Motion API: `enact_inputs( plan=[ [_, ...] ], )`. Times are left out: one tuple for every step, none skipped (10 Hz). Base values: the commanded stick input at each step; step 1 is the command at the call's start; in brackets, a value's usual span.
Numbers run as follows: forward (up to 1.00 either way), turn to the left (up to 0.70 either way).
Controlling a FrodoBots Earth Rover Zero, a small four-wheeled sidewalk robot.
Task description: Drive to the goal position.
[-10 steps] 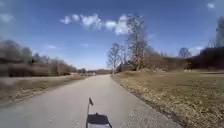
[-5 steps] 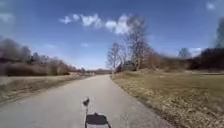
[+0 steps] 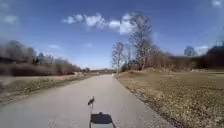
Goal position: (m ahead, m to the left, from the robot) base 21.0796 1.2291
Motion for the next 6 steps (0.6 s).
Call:
enact_inputs(
  plan=[
    [1.00,0.27],
    [1.00,0.27],
    [1.00,0.27],
    [1.00,0.27],
    [1.00,0.27],
    [1.00,0.27]
  ],
)
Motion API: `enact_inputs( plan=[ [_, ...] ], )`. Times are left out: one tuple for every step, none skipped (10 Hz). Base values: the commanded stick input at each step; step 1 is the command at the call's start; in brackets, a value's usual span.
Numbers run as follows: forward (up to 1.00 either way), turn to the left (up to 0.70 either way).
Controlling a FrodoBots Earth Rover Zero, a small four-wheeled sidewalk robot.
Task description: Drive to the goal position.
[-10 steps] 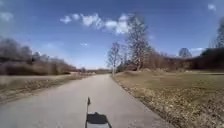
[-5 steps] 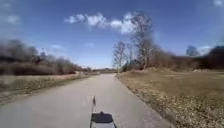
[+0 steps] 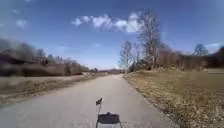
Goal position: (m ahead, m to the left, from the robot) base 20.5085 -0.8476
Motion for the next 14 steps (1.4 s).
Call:
enact_inputs(
  plan=[
    [1.00,0.27],
    [1.00,0.27],
    [1.00,0.25],
    [1.00,0.22],
    [1.00,0.19],
    [1.00,0.16],
    [1.00,0.13],
    [1.00,0.10],
    [1.00,0.07],
    [1.00,0.04],
    [1.00,0.01],
    [1.00,0.00],
    [1.00,0.00],
    [1.00,0.00]
  ],
)
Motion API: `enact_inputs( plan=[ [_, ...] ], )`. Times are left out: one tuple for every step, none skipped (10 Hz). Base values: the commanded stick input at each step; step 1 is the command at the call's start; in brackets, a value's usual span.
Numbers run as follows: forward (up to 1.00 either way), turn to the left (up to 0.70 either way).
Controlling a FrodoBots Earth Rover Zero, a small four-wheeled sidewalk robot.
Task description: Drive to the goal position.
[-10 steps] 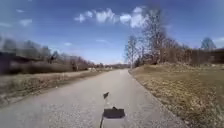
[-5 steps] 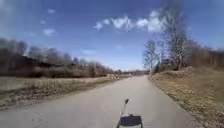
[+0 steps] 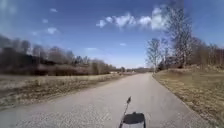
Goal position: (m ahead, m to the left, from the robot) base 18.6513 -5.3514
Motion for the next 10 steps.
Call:
enact_inputs(
  plan=[
    [1.00,0.00],
    [1.00,0.00],
    [1.00,0.00],
    [1.00,0.00],
    [1.00,0.00],
    [1.00,0.00],
    [1.00,0.00],
    [1.00,0.00],
    [1.00,0.00],
    [1.00,0.00]
  ],
)
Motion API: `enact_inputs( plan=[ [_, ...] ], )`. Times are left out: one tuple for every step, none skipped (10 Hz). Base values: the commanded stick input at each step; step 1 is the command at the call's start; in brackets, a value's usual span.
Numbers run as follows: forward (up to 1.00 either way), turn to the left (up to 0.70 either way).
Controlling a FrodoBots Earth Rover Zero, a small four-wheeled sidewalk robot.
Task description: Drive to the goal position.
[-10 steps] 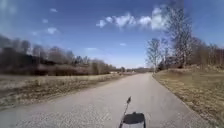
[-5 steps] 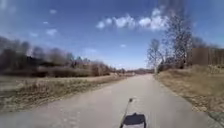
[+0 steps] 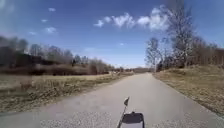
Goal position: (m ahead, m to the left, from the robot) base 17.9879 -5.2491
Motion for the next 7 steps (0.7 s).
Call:
enact_inputs(
  plan=[
    [1.00,0.00],
    [1.00,0.00],
    [1.00,0.00],
    [1.00,0.00],
    [1.00,0.00],
    [1.00,0.00],
    [1.00,-0.07]
  ],
)
